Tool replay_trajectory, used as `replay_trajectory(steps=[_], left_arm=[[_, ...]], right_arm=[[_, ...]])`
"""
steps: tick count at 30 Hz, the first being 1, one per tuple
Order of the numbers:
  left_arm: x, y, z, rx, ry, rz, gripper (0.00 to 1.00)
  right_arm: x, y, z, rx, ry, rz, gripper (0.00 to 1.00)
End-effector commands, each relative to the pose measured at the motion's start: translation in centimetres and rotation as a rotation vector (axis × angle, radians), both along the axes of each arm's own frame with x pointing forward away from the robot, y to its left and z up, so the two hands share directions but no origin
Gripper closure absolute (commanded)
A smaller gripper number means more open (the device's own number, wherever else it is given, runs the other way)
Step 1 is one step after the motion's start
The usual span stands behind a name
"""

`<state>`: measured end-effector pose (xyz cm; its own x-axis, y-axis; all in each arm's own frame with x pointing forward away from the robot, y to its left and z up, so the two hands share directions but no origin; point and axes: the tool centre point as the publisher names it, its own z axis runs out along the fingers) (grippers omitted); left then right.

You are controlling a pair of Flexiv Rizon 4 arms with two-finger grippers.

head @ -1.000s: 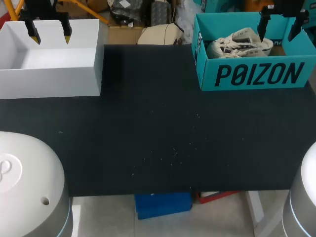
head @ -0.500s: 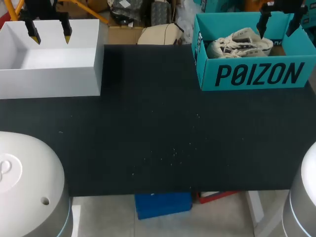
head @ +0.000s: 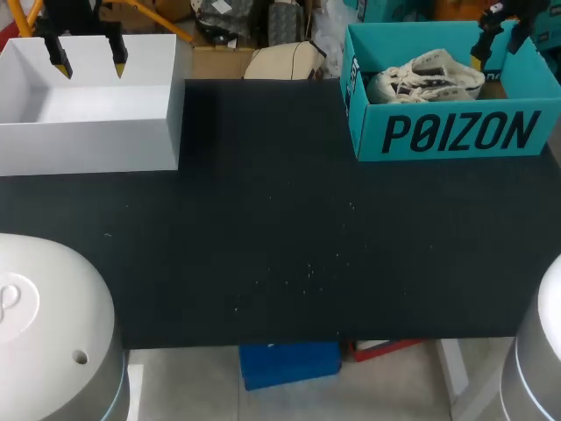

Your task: Take the shoe out of the shoebox, open the shoe tongue, remove and reinsert the insole, then place the shoe into the shoebox

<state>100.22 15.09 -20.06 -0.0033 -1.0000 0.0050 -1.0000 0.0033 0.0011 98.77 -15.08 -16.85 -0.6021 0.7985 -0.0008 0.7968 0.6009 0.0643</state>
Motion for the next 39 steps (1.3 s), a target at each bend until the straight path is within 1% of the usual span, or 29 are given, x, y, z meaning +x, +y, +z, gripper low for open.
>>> replay_trajectory(steps=[1, 2, 12, 14, 19, 20, 21, 22, 23, 24, 25, 26, 27, 28, 29, 30, 31, 33, 39], left_arm=[[0.0, -0.1, 0.1, 0.003, 0.001, 0.002, 0.0], [0.0, -0.1, 0.1, 0.003, 0.001, 0.002, 0.0], [0.0, -0.1, 0.1, 0.003, 0.001, 0.002, 0.0], [0.0, -0.1, 0.1, 0.003, 0.001, 0.002, 0.0], [0.0, -0.1, 0.1, 0.003, 0.001, 0.002, 0.0], [0.0, -0.1, 0.1, 0.003, 0.001, 0.002, 0.0], [0.0, -0.1, 0.1, 0.003, 0.001, 0.002, 0.0], [0.0, -0.1, 0.1, 0.003, 0.001, 0.002, 0.0], [0.0, -0.1, 0.1, 0.003, 0.001, 0.002, 0.0], [0.0, -0.1, 0.1, 0.003, 0.001, 0.002, 0.0], [0.0, -0.1, 0.1, 0.003, 0.001, 0.002, 0.0], [0.0, -0.1, 0.1, 0.003, 0.001, 0.002, 0.0], [0.0, -0.1, 0.1, 0.003, 0.001, 0.002, 0.0], [0.0, -0.1, 0.1, 0.003, 0.001, 0.002, 0.0], [0.0, -0.1, 0.1, 0.003, 0.001, 0.002, 0.0], [0.0, -0.1, 0.1, 0.003, 0.001, 0.002, 0.0], [0.0, -0.1, 0.1, 0.003, 0.001, 0.002, 0.0], [0.0, -0.1, 0.1, 0.003, 0.001, 0.002, 0.0], [0.0, -0.1, 0.1, 0.003, 0.001, 0.002, 0.0]], right_arm=[[-0.5, 0.9, 0.7, -0.031, -0.012, 0.763, 0.0], [-0.7, 0.6, 1.1, -0.043, -0.029, 0.854, 0.0], [-0.7, 0.6, 1.1, -0.043, -0.029, 0.854, 0.0], [0.3, 1.4, 0.3, 0.001, -0.067, 0.832, 0.0], [3.5, 3.1, -1.2, -0.008, -0.123, 0.833, 0.0], [4.0, 3.4, -1.5, -0.011, -0.127, 0.84, 0.19], [4.5, 3.6, -1.8, -0.005, -0.126, 0.844, 0.18], [5.0, 3.7, -2.1, 0.001, -0.123, 0.854, 0.0], [5.4, 3.8, -2.5, -0.004, -0.125, 0.859, 0.0], [6.0, 3.7, -3.0, -0.011, -0.12, 0.87, 0.07], [6.5, 3.6, -3.4, -0.019, -0.118, 0.873, 0.2], [6.9, 3.6, -3.8, -0.021, -0.117, 0.873, 0.31], [7.4, 3.5, -4.1, -0.029, -0.117, 0.877, 0.35], [7.9, 3.3, -4.5, -0.034, -0.116, 0.875, 0.42], [8.4, 3.1, -4.9, -0.037, -0.114, 0.874, 0.46], [9.0, 2.8, -5.3, -0.048, -0.111, 0.874, 0.53], [9.4, 2.6, -5.7, -0.053, -0.11, 0.874, 0.56], [10.4, 2.2, -6.5, -0.062, -0.107, 0.874, 0.55], [12.8, 0.5, -9.8, -0.08, -0.1, 0.846, 0.59]])
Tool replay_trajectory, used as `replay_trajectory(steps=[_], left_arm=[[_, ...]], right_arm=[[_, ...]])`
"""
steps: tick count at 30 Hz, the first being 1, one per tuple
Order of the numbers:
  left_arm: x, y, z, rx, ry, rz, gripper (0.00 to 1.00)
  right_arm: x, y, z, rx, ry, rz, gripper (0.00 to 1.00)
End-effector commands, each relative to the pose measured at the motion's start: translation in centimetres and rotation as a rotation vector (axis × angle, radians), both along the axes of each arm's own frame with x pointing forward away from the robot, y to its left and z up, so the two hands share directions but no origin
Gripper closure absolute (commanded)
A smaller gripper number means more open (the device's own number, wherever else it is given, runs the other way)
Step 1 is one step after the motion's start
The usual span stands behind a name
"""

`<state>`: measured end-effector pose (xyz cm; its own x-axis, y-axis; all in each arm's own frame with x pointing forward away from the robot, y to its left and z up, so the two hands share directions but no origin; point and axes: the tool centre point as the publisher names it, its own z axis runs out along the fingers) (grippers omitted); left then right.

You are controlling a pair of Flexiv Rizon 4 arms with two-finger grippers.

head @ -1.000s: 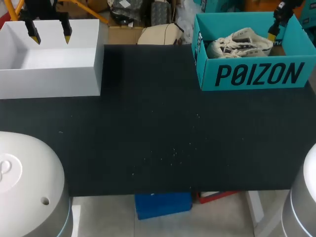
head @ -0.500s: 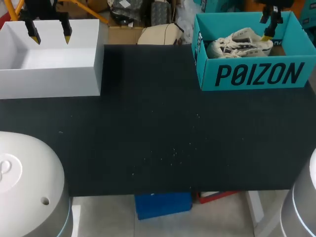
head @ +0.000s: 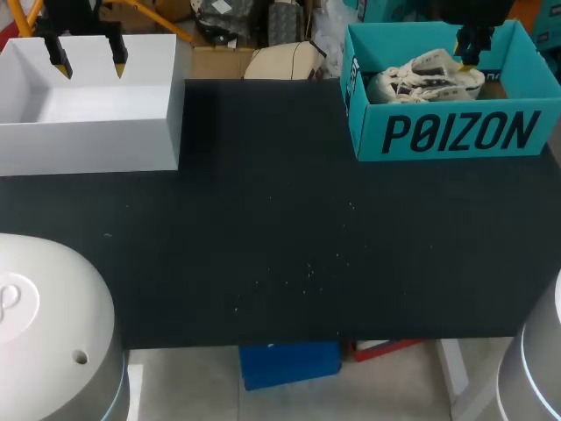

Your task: Take the shoe out of the shoebox, open the shoe tongue, remove and reinsert the insole, then place the shoe into the shoebox

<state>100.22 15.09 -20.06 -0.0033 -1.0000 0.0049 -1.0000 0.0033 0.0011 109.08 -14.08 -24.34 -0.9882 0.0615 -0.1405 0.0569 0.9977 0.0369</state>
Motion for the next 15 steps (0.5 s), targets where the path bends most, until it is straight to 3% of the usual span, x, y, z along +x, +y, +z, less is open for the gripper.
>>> replay_trajectory(steps=[1, 10, 15], left_arm=[[0.0, -0.1, 0.0, 0.003, 0.001, 0.002, 0.0], [0.0, -0.1, 0.0, 0.003, 0.001, 0.002, 0.0], [0.0, -0.1, 0.0, 0.003, 0.001, 0.002, 0.0]], right_arm=[[2.8, -0.6, -2.8, 0.005, 0.013, -0.019, 0.6], [4.3, -1.7, -7.8, 0.003, 0.027, -0.028, 0.64], [4.8, -2.3, -9.5, 0.013, 0.02, -0.054, 0.69]])
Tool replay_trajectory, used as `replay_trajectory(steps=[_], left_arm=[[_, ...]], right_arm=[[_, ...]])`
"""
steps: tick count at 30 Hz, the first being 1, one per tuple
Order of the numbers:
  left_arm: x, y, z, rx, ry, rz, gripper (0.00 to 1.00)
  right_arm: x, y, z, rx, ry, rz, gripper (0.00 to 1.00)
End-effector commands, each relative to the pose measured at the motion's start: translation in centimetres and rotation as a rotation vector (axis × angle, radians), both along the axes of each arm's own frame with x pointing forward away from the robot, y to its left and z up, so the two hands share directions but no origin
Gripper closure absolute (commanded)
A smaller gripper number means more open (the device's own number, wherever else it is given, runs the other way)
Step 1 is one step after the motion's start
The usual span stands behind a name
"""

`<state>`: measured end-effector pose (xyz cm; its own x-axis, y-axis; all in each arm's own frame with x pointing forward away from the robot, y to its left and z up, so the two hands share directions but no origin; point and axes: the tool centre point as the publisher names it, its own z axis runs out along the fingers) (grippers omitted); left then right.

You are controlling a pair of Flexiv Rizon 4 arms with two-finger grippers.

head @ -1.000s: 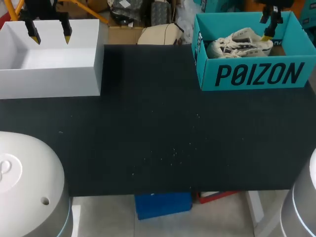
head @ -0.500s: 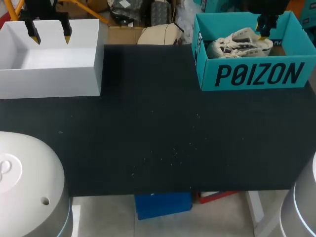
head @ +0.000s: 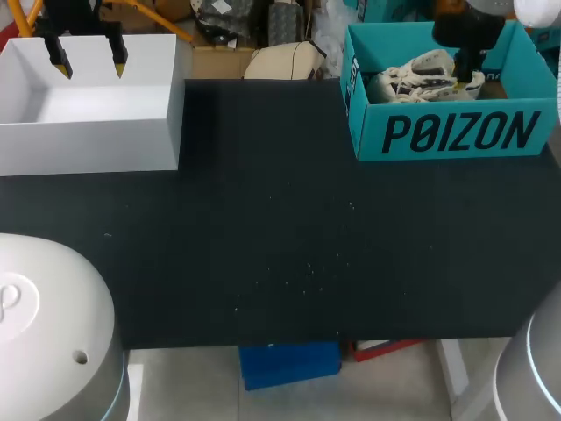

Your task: Take the shoe out of the shoebox, open the shoe tongue, remove and reinsert the insole, then place the shoe into the shoebox

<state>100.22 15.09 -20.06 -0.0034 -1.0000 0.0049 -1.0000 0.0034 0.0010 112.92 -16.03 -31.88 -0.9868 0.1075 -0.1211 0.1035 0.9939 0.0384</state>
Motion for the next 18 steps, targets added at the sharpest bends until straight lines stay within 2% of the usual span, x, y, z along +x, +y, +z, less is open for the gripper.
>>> replay_trajectory(steps=[1, 7, 18], left_arm=[[-0.1, -0.1, 0.0, 0.003, 0.002, 0.002, 0.0], [-0.1, -0.1, 0.0, 0.003, 0.002, 0.002, 0.0], [-0.1, -0.1, 0.0, 0.003, 0.002, 0.002, 0.0]], right_arm=[[1.0, -0.5, -2.3, 0.01, 0.0, -0.01, 0.68], [1.0, -0.8, -3.9, 0.008, 0.009, -0.011, 0.71], [1.0, 0.2, -6.5, -0.005, 0.043, 0.024, 0.72]])
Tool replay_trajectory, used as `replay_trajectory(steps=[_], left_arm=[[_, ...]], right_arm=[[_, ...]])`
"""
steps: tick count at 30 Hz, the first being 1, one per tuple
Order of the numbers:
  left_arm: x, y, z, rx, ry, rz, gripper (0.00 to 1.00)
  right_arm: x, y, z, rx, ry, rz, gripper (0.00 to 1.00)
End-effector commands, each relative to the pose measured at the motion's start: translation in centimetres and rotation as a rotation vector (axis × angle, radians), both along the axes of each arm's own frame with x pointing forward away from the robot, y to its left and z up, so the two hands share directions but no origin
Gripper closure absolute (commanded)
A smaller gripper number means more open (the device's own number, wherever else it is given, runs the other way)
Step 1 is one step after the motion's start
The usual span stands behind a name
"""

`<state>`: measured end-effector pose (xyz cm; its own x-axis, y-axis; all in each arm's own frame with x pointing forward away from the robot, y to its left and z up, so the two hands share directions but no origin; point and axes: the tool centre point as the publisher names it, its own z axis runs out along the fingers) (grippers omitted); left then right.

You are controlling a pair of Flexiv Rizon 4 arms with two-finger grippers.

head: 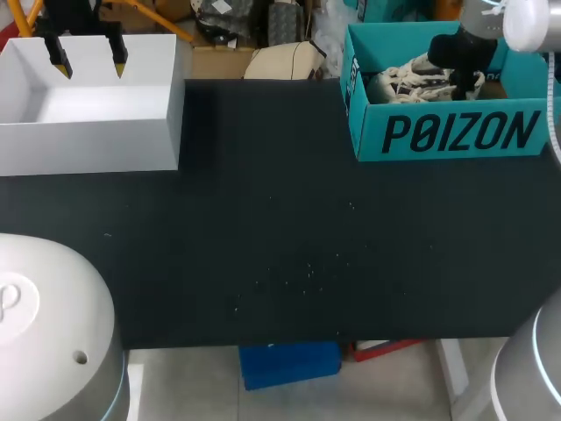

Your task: Take the shoe out of the shoebox, open the shoe tongue, remove and reinsert the insole, then place the shoe into the shoebox

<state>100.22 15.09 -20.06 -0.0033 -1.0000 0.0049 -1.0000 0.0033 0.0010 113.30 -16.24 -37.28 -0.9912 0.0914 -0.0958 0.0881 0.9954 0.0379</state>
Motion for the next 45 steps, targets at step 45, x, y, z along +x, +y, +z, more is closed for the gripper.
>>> replay_trajectory(steps=[45], left_arm=[[-0.1, -0.1, 0.0, 0.003, 0.002, 0.002, 0.0]], right_arm=[[-0.8, 1.8, 21.3, -0.111, -0.037, 0.048, 1.0]])
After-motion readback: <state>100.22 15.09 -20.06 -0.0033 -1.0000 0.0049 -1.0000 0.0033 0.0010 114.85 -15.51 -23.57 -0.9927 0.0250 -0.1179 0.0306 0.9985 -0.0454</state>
